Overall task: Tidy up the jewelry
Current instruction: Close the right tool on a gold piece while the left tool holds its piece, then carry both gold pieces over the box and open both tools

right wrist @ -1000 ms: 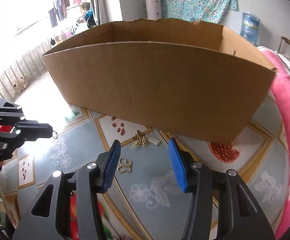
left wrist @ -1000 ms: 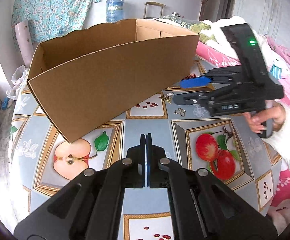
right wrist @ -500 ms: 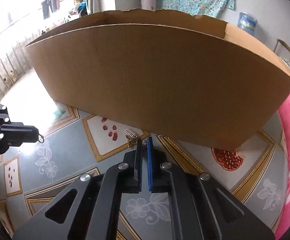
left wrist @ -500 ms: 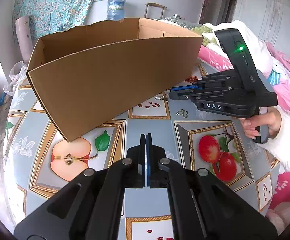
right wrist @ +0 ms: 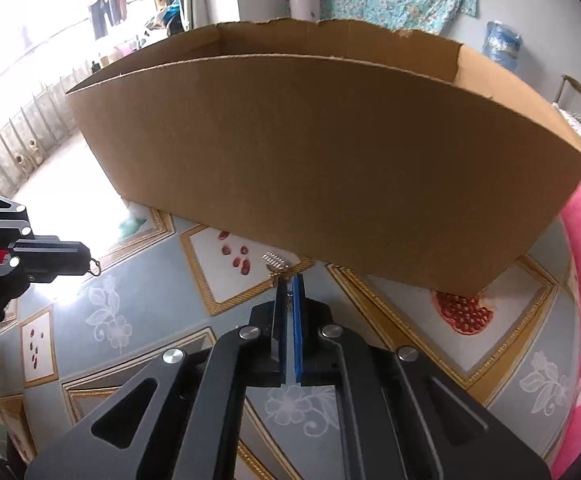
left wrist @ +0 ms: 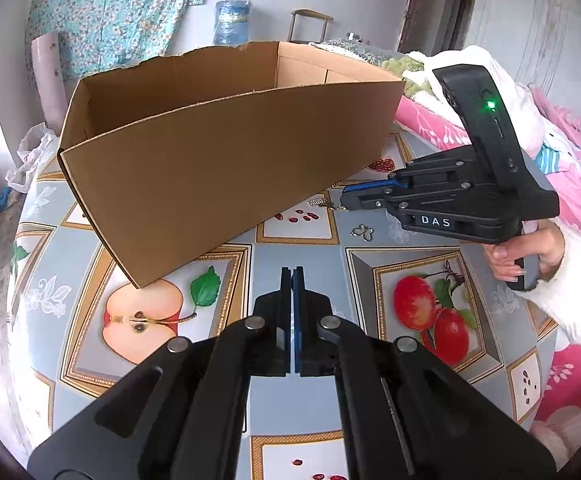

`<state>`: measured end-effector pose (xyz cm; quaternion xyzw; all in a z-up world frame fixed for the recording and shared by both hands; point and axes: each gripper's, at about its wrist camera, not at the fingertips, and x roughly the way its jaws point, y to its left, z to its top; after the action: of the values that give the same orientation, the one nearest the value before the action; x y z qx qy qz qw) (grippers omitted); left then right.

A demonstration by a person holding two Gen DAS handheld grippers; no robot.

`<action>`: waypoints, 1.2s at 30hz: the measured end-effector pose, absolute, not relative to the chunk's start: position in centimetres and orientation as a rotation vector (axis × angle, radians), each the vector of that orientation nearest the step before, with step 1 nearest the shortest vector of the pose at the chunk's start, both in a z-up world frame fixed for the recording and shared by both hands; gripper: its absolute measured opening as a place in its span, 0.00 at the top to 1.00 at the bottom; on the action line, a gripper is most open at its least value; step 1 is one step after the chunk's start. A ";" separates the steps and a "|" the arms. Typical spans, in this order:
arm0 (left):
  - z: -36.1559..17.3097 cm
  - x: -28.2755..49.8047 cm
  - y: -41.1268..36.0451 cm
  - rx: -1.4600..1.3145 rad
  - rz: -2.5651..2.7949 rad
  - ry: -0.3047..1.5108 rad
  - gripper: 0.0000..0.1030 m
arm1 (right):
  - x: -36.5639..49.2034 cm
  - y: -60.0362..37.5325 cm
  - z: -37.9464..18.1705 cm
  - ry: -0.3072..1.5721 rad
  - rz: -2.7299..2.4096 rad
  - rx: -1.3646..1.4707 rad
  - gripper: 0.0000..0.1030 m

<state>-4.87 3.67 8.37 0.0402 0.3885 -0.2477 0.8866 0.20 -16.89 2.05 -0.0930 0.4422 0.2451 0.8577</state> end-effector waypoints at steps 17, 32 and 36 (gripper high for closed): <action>8.0 -4.5 3.8 0.059 -0.515 0.814 1.00 | 0.7 -17.6 1.5 0.953 0.553 -0.209 0.88; 11.6 -5.1 3.8 0.011 -0.564 0.772 1.00 | -2.6 -18.5 9.3 0.850 0.561 -0.137 0.96; 15.3 -5.0 3.6 -0.021 -0.582 0.711 1.00 | -3.3 -18.2 14.2 0.755 0.603 -0.140 0.96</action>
<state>-4.97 3.65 15.26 -0.0100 0.3430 -0.2809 0.8963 -3.25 -18.15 14.18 -0.0672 0.3627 0.2898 0.8831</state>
